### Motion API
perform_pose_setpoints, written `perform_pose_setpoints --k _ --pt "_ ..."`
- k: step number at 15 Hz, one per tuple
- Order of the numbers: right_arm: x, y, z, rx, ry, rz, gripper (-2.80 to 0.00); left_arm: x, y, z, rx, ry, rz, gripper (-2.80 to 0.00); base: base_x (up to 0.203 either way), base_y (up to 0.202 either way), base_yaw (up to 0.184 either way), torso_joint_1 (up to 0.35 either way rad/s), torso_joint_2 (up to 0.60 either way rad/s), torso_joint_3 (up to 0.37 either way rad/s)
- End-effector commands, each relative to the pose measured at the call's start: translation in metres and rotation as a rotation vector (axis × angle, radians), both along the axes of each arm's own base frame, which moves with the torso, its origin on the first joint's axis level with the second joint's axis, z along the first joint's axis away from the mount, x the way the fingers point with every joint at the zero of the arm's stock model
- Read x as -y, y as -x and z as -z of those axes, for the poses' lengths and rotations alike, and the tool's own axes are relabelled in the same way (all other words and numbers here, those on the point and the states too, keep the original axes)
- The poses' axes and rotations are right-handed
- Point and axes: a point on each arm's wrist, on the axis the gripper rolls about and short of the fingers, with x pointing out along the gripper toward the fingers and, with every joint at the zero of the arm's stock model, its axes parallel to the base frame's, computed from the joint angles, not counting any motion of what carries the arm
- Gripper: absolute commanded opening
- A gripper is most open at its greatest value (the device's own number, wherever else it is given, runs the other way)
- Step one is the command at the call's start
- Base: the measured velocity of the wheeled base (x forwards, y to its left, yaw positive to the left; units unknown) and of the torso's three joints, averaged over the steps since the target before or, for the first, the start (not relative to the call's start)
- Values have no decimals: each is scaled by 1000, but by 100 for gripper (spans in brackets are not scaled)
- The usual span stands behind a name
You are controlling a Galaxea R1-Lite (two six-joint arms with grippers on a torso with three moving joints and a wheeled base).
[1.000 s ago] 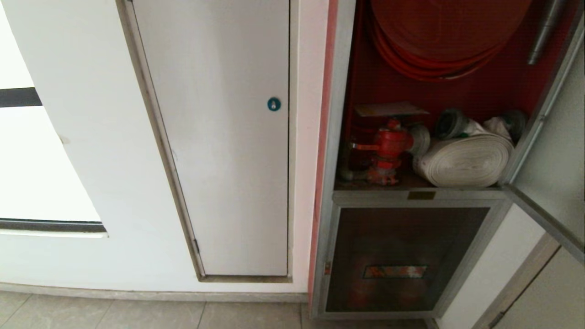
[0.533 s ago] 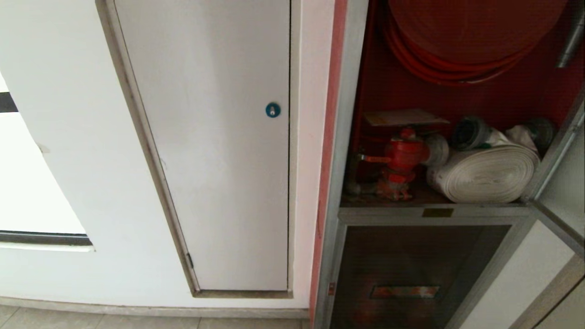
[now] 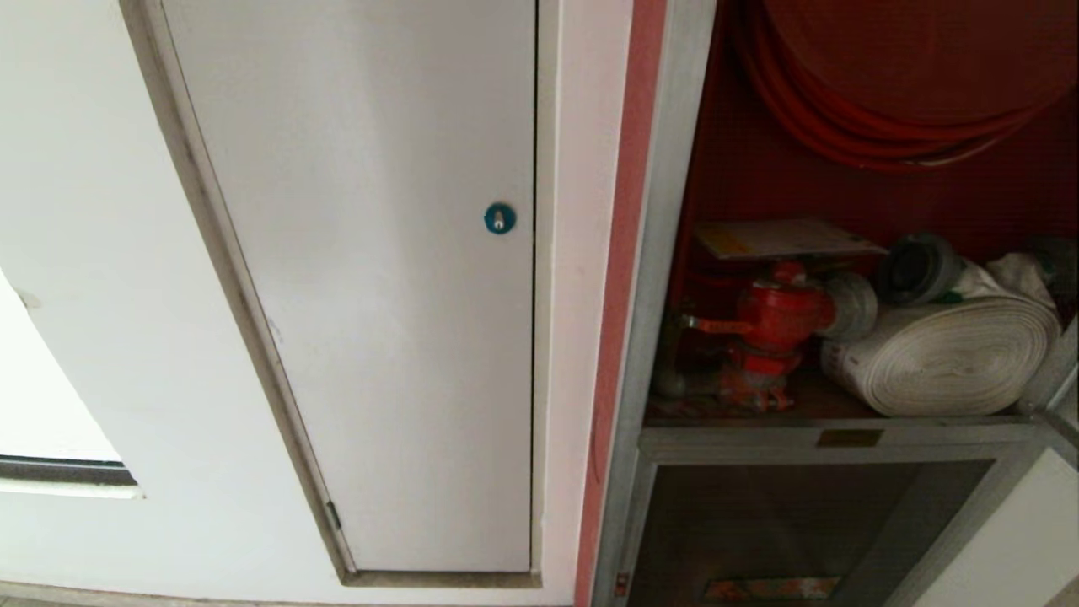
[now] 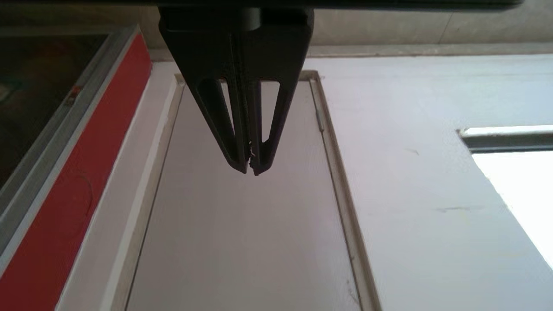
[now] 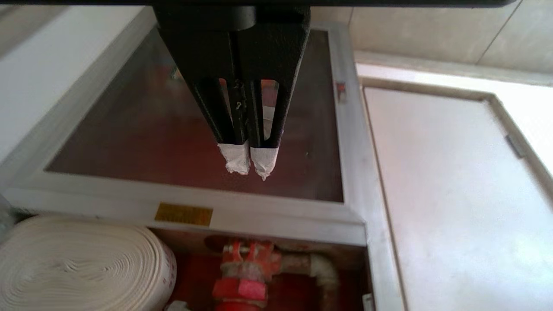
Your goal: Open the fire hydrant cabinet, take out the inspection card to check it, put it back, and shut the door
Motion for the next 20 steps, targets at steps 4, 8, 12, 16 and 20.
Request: perform_pose_setpoints --k 4,8,12,16,20 --pt "0 0 0 -3 1 -1 -280 0 0 0 -3 -1 -1 -280 197 0 0 2 2 2" --pt "0 0 0 -2 1 -1 -280 0 0 0 -3 -1 -1 -280 195 0 -2 2 4 2" --pt "0 0 0 -2 1 -1 -280 0 0 0 -3 -1 0 -280 126 0 1 7 4 4" --pt "0 0 0 -2 4 -1 -280 0 0 0 -3 0 -1 -280 0 0 0 0 0 0" --pt "0 0 0 -2 1 -1 -280 0 0 0 -3 0 0 -280 0 0 0 0 0 0"
